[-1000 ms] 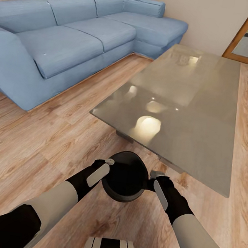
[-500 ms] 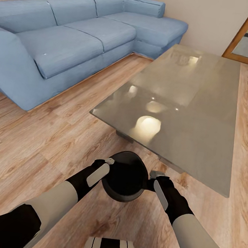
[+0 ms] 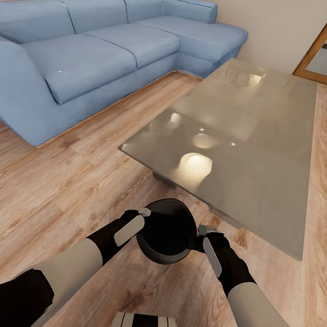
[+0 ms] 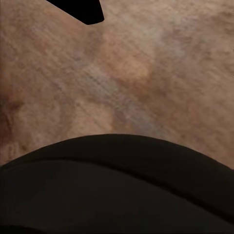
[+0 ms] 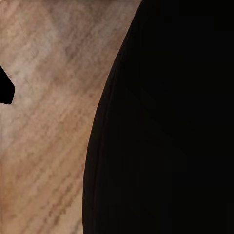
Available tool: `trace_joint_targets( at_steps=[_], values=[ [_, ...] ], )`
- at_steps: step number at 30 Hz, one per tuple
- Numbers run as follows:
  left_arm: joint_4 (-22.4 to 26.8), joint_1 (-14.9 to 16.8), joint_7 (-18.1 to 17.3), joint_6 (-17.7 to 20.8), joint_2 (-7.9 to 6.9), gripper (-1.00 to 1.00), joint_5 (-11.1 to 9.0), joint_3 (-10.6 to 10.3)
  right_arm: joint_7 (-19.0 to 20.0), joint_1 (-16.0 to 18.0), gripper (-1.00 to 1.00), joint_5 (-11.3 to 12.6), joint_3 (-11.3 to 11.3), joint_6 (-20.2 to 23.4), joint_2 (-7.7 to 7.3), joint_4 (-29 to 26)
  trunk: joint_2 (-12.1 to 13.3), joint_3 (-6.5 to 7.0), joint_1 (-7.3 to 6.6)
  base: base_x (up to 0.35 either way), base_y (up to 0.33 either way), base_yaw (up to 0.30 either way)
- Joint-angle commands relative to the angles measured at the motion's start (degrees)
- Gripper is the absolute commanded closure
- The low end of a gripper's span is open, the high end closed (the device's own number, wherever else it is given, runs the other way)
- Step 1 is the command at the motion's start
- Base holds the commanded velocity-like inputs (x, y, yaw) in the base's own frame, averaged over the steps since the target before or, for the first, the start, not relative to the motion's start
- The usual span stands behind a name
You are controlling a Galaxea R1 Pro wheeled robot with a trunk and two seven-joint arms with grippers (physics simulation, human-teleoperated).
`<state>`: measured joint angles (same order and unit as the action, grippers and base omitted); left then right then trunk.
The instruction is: Place each of the two pumpkins and all three candles from the living room inside a cabinet in the living room (use any cabinet), then make sure every cabinet is closed, and position the cauldron so it is next to a table in the living room.
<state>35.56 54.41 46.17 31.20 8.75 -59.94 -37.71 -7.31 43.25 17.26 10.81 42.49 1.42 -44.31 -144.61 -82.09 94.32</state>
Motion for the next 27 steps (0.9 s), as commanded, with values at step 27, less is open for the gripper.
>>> trace_joint_targets(
  at_steps=[27],
  values=[
    [0.26, 0.0, 0.23, 0.08, 0.06, -1.0, -0.16, 0.22, -0.03, -0.01, -1.0, -0.38, 0.0, 0.05, -0.02, -0.07, 0.19, 3.1, -0.36, 0.0, 0.0, 0.0]
  ],
)
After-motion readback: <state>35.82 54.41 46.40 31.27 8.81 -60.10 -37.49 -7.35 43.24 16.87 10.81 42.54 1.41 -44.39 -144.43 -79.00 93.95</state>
